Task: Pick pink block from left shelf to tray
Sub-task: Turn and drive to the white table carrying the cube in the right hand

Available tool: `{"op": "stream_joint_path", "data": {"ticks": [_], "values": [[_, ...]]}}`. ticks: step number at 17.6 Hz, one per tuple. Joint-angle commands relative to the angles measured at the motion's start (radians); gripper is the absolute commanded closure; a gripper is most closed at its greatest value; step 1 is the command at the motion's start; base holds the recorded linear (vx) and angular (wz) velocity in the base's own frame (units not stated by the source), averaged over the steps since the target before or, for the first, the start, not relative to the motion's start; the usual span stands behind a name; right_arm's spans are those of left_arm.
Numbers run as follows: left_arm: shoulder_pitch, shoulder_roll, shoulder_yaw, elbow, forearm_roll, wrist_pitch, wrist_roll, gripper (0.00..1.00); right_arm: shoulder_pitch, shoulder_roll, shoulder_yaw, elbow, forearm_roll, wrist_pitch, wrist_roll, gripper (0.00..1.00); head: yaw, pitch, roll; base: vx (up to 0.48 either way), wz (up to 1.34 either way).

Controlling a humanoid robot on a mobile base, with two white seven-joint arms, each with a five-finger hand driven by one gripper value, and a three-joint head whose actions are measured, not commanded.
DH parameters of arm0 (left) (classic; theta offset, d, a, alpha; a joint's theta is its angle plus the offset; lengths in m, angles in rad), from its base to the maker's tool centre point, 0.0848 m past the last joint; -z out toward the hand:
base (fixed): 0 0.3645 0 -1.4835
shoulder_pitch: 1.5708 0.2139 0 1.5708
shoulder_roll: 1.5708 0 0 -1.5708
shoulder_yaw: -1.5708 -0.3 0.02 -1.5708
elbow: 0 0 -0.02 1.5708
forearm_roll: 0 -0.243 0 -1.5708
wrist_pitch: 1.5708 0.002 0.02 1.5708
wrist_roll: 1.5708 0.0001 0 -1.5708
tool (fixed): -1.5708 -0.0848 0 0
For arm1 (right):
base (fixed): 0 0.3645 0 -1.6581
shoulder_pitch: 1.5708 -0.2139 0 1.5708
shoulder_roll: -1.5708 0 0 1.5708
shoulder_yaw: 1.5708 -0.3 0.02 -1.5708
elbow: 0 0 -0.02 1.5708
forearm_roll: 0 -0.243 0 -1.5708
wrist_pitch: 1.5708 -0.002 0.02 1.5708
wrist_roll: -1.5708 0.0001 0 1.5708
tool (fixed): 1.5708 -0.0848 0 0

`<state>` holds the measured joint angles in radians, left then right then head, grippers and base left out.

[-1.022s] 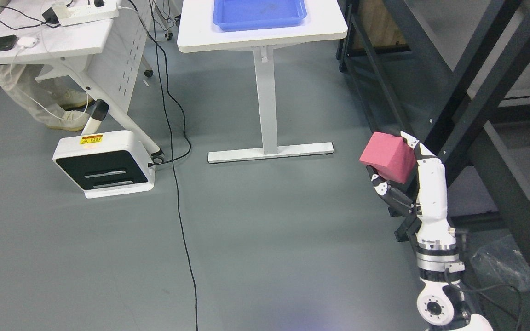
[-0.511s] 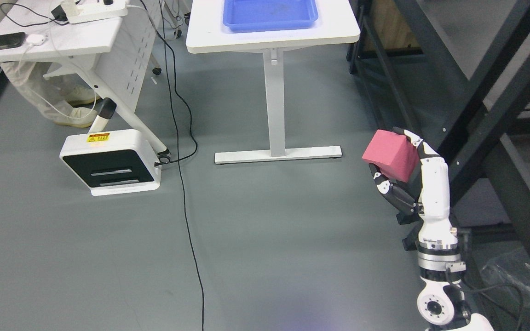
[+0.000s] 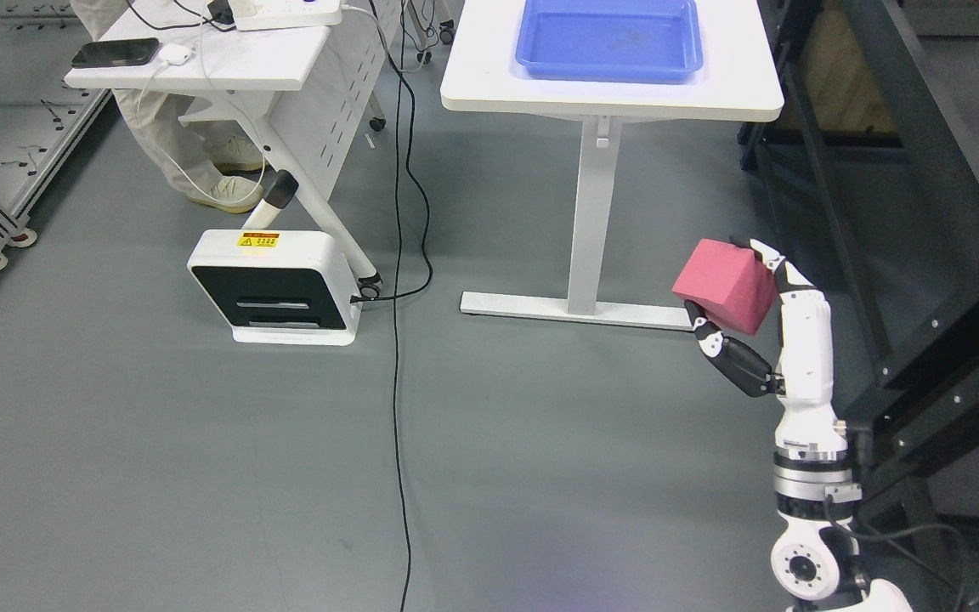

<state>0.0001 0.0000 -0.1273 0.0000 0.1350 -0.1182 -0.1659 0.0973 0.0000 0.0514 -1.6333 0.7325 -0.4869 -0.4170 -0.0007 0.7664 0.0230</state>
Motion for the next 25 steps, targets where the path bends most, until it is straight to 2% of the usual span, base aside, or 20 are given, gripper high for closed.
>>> {"op": "stream_joint_path", "data": {"ticks": [1, 25], "values": [[0.020, 0.017, 0.000, -0.017, 0.000, 0.000, 0.000, 0.00, 0.002, -0.017, -0.002, 0.000, 0.001, 0.001, 0.000, 0.94, 0.0000, 0.000, 0.000, 0.214, 0.06], [0.020, 0.017, 0.000, -0.017, 0.000, 0.000, 0.000, 0.00, 0.004, -0.017, -0.012, -0.002, 0.001, 0.001, 0.001, 0.94, 0.0000, 0.000, 0.000, 0.271, -0.02]]}}
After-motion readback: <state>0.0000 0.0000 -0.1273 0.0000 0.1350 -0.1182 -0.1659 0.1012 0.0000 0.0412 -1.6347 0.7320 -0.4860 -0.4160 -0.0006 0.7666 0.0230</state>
